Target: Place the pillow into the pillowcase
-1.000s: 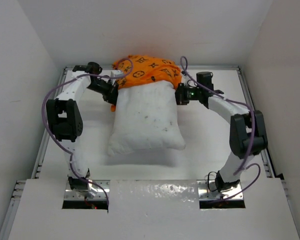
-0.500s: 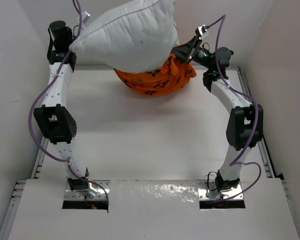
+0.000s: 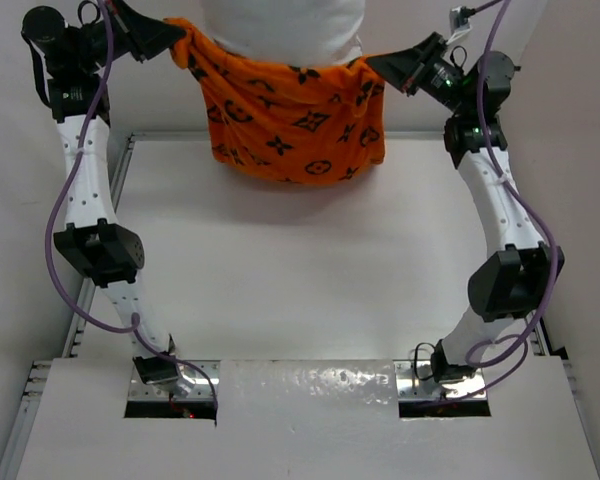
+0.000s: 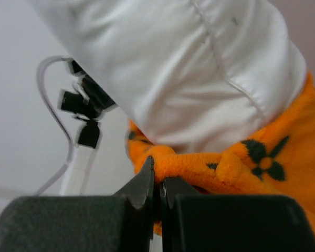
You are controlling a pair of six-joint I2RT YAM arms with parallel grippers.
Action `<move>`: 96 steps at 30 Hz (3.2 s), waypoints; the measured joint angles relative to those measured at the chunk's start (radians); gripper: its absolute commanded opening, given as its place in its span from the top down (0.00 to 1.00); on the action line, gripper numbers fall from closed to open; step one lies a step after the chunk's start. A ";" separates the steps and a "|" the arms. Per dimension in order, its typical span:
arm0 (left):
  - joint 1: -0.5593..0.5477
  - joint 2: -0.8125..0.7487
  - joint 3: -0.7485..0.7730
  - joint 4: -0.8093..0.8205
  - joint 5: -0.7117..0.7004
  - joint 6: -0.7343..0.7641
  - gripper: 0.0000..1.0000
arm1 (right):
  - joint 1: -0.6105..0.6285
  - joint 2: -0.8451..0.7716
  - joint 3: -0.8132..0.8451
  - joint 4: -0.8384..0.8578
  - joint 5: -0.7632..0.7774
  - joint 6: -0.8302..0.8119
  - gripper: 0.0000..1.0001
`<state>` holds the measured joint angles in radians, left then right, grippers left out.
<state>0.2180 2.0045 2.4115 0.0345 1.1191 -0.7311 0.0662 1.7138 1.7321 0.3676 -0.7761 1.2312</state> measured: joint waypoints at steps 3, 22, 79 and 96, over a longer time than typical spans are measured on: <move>0.003 0.047 0.111 0.036 -0.072 0.048 1.00 | -0.005 0.143 0.335 -0.184 0.045 -0.098 1.00; -0.076 -0.068 0.148 -0.087 -0.402 0.479 1.00 | 0.147 -0.162 0.167 -0.467 0.460 -0.576 1.00; -0.264 0.042 0.407 0.209 -0.774 0.814 1.00 | 0.333 0.102 0.775 -0.433 0.750 -1.132 1.00; -0.245 -0.147 0.194 -0.055 -0.752 0.842 1.00 | 0.354 -0.198 0.139 -0.191 0.848 -1.105 1.00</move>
<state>-0.0265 1.8576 2.6053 -0.0200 0.3668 0.1112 0.4202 1.5154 1.8709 0.1764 0.0715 0.1261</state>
